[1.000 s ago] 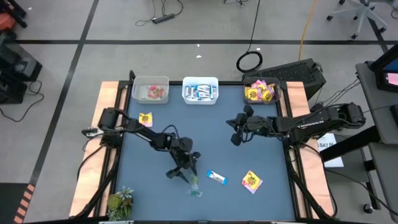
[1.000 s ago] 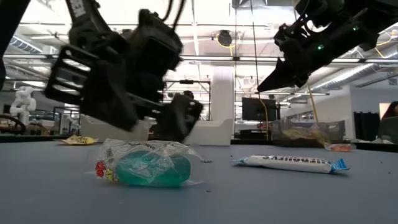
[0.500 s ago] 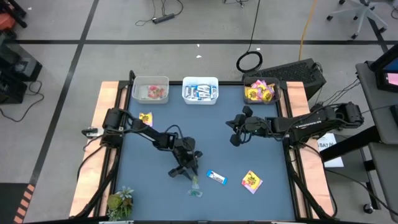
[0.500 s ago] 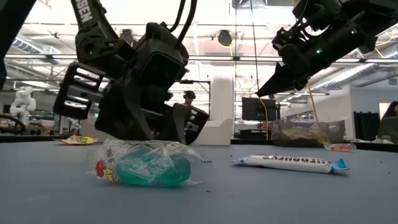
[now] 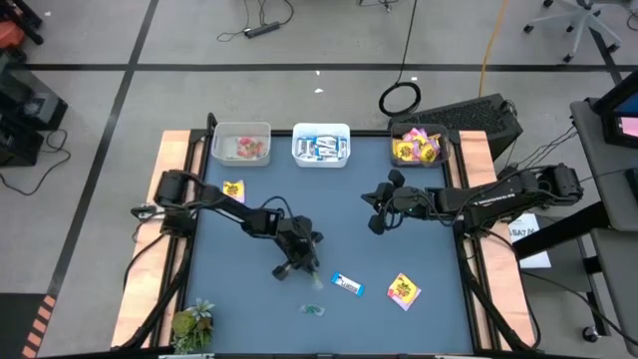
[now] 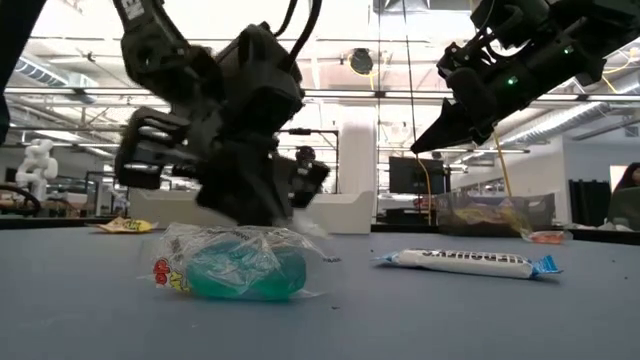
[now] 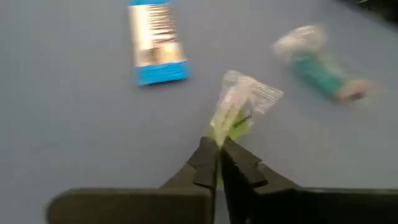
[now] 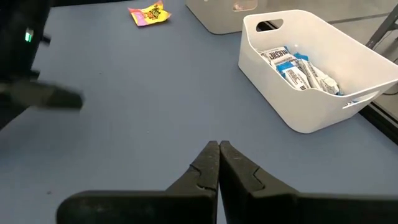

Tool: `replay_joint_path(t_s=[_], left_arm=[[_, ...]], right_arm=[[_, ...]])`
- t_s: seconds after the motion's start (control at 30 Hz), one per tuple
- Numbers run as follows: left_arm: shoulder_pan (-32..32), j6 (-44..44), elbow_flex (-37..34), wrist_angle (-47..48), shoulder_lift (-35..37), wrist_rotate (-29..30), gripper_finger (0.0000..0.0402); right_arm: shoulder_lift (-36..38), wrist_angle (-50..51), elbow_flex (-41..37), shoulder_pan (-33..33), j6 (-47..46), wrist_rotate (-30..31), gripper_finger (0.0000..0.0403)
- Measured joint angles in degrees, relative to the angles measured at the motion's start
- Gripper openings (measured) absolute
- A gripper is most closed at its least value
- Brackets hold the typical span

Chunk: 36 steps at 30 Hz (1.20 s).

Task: Sort candy
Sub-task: Put the green gummy into the gray bin

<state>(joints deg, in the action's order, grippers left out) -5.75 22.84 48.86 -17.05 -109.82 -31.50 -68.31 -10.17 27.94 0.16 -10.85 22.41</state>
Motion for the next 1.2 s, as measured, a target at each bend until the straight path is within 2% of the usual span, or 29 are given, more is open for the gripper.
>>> replay_joint_path(t_s=[0.17,0.3,0.43,0.53,0.7,0.9,1.03,1.2], left_arm=[[1.41,0.56,0.00,9.12,9.03,14.98,0.0007],[4.81,-2.75,0.00,16.66,17.27,28.15,0.0008],[10.84,-8.67,0.00,25.07,25.37,40.38,0.0008],[17.92,-14.25,0.00,32.74,30.44,47.46,0.0008],[31.67,-17.71,0.38,40.74,34.25,50.74,0.0008],[46.03,-16.38,3.99,46.28,31.42,48.44,0.0008],[51.14,-16.35,6.97,49.57,27.65,45.33,0.0008],[53.64,-14.79,7.29,51.51,22.34,44.71,0.0008]], right_arm=[[0.00,-0.17,0.00,0.00,0.22,-0.02,0.0000],[0.00,-0.37,0.00,0.00,1.01,0.00,0.0000],[0.00,-0.37,0.00,0.00,1.05,0.00,0.0000],[0.00,-0.37,0.00,0.00,1.05,0.00,0.0000],[0.00,-0.53,0.00,0.00,1.07,0.00,0.0000],[0.00,-2.09,0.00,0.00,1.09,0.00,0.0000],[0.00,-2.03,0.00,0.00,1.09,0.00,0.0000],[0.00,-1.60,0.00,0.00,1.11,-0.01,0.0000]])
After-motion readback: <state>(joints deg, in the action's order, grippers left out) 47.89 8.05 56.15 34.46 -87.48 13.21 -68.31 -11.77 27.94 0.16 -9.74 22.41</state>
